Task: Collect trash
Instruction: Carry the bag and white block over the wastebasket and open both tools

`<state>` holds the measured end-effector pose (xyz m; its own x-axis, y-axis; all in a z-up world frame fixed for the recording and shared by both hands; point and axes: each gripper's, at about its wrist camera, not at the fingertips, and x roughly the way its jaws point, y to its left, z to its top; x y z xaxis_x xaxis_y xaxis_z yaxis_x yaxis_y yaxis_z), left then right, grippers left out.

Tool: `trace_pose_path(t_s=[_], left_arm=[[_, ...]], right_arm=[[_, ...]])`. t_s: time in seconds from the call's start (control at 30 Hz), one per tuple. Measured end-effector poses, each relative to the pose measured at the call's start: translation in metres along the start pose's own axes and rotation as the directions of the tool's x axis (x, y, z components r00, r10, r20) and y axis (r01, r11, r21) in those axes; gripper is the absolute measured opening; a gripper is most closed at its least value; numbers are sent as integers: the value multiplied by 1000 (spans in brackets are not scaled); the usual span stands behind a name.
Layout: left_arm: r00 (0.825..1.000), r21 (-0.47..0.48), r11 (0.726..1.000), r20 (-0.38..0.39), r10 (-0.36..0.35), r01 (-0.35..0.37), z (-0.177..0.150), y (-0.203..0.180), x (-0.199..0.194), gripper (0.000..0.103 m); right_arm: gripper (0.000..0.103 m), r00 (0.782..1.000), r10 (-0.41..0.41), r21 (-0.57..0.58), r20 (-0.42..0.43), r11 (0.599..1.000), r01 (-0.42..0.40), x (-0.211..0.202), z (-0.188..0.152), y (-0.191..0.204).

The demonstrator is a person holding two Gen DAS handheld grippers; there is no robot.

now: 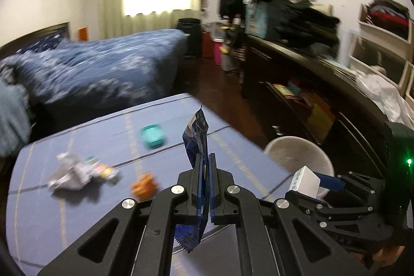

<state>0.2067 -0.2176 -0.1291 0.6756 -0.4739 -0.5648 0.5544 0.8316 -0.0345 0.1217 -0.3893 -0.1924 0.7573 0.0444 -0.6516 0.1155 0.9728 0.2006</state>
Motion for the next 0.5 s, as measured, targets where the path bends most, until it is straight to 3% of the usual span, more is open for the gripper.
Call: trace_pose_path(t_s=[0.17, 0.5], left_arm=[[995, 61, 994, -31, -91, 93, 16, -47, 31, 4], [967, 159, 957, -119, -227, 244, 39, -137, 94, 6]], right_arm=[[59, 996, -77, 99, 41, 992, 73, -15, 1, -55], [59, 979, -197, 233, 46, 955, 181, -13, 1, -146]])
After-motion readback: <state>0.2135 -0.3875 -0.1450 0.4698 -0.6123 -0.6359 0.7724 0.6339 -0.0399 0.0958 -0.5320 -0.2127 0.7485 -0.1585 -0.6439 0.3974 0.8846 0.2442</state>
